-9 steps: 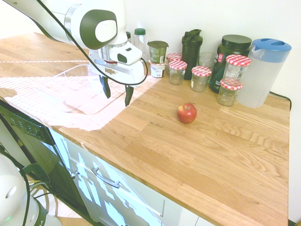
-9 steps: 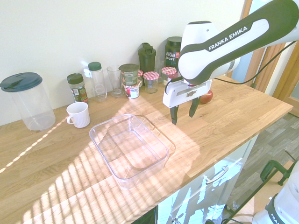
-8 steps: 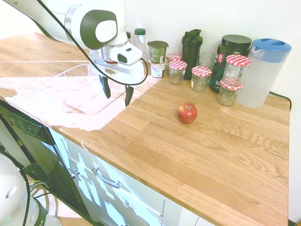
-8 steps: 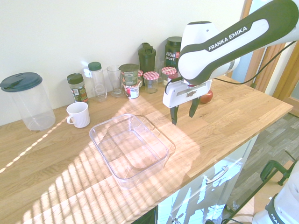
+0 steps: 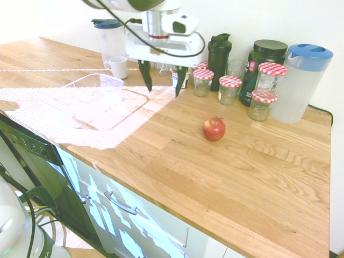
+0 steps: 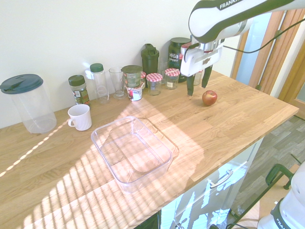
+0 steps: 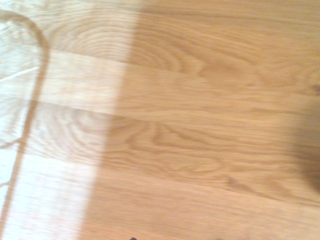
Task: Put the apple into the container
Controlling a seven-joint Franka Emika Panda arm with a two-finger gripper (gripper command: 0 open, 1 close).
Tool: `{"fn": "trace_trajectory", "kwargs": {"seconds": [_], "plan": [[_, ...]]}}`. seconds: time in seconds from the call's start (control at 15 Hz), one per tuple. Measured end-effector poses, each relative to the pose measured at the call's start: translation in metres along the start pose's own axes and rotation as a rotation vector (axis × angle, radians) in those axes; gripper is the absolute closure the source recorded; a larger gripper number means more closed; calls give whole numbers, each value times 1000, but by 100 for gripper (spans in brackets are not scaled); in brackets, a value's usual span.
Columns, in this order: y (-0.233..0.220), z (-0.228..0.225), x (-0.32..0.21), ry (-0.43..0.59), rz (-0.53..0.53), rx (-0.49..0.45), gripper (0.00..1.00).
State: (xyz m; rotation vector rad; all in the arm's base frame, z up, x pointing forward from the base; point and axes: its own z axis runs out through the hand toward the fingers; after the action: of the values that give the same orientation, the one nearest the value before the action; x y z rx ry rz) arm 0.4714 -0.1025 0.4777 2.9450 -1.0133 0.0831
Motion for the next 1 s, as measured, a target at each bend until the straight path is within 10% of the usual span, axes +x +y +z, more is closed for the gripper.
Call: {"fn": "trace_trajectory", "kwargs": {"seconds": [1.0], "plan": [[70, 112, 97, -94, -253, -43, 0]]}}
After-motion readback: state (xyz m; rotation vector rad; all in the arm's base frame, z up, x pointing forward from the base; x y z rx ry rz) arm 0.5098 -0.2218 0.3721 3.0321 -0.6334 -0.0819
